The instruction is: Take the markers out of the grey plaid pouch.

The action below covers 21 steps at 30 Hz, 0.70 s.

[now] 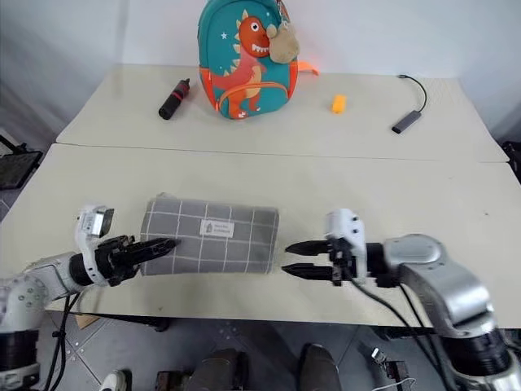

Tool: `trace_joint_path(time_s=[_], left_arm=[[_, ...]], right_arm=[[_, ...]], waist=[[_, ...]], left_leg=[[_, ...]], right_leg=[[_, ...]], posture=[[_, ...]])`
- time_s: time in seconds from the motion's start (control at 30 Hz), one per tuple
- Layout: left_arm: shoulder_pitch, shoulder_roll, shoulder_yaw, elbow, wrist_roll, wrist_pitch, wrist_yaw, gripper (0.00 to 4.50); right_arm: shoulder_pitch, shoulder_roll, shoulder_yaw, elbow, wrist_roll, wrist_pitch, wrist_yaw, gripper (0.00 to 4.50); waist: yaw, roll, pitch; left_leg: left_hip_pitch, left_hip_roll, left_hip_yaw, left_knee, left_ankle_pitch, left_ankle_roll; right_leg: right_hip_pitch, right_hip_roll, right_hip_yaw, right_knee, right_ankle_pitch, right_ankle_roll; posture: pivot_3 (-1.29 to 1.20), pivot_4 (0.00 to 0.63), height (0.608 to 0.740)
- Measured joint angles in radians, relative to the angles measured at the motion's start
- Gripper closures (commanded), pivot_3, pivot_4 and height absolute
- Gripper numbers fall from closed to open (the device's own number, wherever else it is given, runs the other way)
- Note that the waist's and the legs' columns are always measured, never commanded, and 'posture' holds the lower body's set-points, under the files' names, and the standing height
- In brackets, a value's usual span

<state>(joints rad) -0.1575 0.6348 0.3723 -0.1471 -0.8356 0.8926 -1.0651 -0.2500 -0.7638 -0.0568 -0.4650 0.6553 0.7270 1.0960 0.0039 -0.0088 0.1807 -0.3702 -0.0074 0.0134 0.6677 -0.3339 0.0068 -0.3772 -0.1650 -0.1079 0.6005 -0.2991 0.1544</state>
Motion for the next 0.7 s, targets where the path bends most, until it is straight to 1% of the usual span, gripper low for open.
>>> trace_joint_path(time_s=[0.07, 0.1, 0.17, 0.2, 0.27, 0.3, 0.33, 0.37, 0.43, 0.5, 0.6, 0.7], left_arm=[[-0.029, -0.090, -0.025, 0.001, 0.109, -0.236, 0.017, 4.50], [-0.040, -0.118, -0.042, 0.004, 0.144, -0.319, 0.023, 4.50], [-0.066, -0.145, -0.099, 0.043, 0.255, -0.528, 0.009, 4.50], [-0.078, -0.156, -0.130, 0.061, 0.301, -0.622, -0.008, 4.50], [-0.090, -0.173, -0.175, 0.093, 0.355, -0.746, -0.033, 4.50], [-0.118, -0.196, -0.216, 0.139, 0.408, -0.873, -0.052, 4.50], [-0.127, -0.205, -0.237, 0.155, 0.426, -0.924, -0.060, 4.50], [-0.148, -0.224, -0.269, 0.201, 0.465, -1.023, -0.073, 4.50], [-0.177, -0.250, -0.310, 0.269, 0.519, -1.163, -0.077, 4.50], [-0.226, -0.282, -0.339, 0.368, 0.581, -1.307, -0.057, 4.50], [-0.277, -0.296, -0.384, 0.473, 0.652, -1.488, -0.039, 4.50], [-0.312, -0.301, -0.417, 0.568, 0.723, -1.643, -0.005, 4.50]], right_arm=[[0.013, -0.056, -0.089, 0.034, 0.054, 0.044, 0.004, 1.01], [0.012, -0.077, -0.126, 0.062, 0.062, 0.060, 0.002, 0.81], [0.007, -0.123, -0.197, 0.126, 0.095, 0.090, 0.006, 0.07], [0.004, -0.150, -0.224, 0.168, 0.105, 0.107, 0.013, 0.03], [0.000, -0.175, -0.250, 0.214, 0.113, 0.119, 0.020, 0.03], [-0.008, -0.187, -0.259, 0.251, 0.115, 0.128, 0.024, 0.03], [-0.014, -0.192, -0.260, 0.263, 0.116, 0.130, 0.025, 0.03], [-0.022, -0.202, -0.266, 0.282, 0.125, 0.143, 0.028, 0.03], [-0.054, -0.205, -0.269, 0.305, 0.151, 0.177, 0.026, 0.03], [-0.111, -0.203, -0.271, 0.310, 0.214, 0.239, 0.015, 0.03], [-0.199, -0.201, -0.272, 0.299, 0.333, 0.354, -0.012, 0.03], [-0.289, -0.181, -0.239, 0.274, 0.464, 0.495, -0.051, 0.03]], waist=[[0.008, 0.001, 0.000], [0.013, 0.001, 0.000], [0.021, 0.001, 0.000], [0.022, 0.001, 0.000], [0.022, 0.001, 0.000], [0.022, 0.001, 0.000], [0.022, 0.001, 0.000], [0.022, 0.001, 0.000], [0.022, 0.001, 0.000], [0.022, 0.001, 0.000], [0.019, 0.001, 0.000], [0.019, 0.001, 0.000]], left_leg=[[0.000, -0.001, 0.002, 0.000, 0.000, 0.001], [-0.001, -0.004, 0.006, 0.001, 0.000, 0.001], [-0.001, -0.004, 0.011, 0.000, 0.000, 0.001], [-0.001, -0.004, 0.012, 0.000, 0.000, 0.002], [-0.001, -0.003, 0.012, 0.000, -0.001, 0.002], [-0.001, -0.004, 0.012, 0.000, -0.001, 0.002], [-0.001, -0.004, 0.012, 0.000, -0.001, 0.002], [-0.001, -0.004, 0.013, 0.001, -0.001, 0.003], [-0.001, -0.003, 0.013, 0.002, -0.001, 0.003], [-0.002, -0.003, 0.013, 0.003, -0.001, 0.003], [-0.002, -0.001, 0.013, 0.004, -0.001, 0.003], [-0.003, 0.001, 0.012, 0.006, -0.001, 0.003]], right_leg=[[0.001, 0.000, 0.000, -0.002, 0.002, 0.001], [0.001, 0.001, 0.000, -0.004, 0.004, 0.000], [0.002, 0.002, -0.001, -0.007, 0.006, -0.001], [0.002, 0.002, -0.001, -0.008, 0.007, 0.000], [0.002, 0.002, -0.001, -0.009, 0.007, 0.000], [0.002, 0.002, -0.001, -0.009, 0.007, 0.000], [0.002, 0.002, -0.001, -0.010, 0.007, 0.000], [0.002, 0.002, -0.001, -0.009, 0.007, 0.000], [0.002, 0.002, -0.001, -0.009, 0.008, 0.001], [0.002, 0.002, -0.001, -0.009, 0.008, 0.001], [0.002, 0.002, -0.002, -0.009, 0.008, 0.000], [0.002, 0.003, -0.003, -0.009, 0.009, 0.000]], posture=[[0.00, 0.150, 0.740], [0.00, 0.150, 0.740], [0.00, 0.150, 0.740], [0.00, 0.150, 0.740], [0.00, 0.150, 0.740], [0.00, 0.150, 0.740], [0.00, 0.150, 0.740], [0.00, 0.150, 0.740], [0.00, 0.150, 0.740], [0.00, 0.150, 0.740], [0.00, 0.150, 0.740], [0.00, 0.150, 0.740]])
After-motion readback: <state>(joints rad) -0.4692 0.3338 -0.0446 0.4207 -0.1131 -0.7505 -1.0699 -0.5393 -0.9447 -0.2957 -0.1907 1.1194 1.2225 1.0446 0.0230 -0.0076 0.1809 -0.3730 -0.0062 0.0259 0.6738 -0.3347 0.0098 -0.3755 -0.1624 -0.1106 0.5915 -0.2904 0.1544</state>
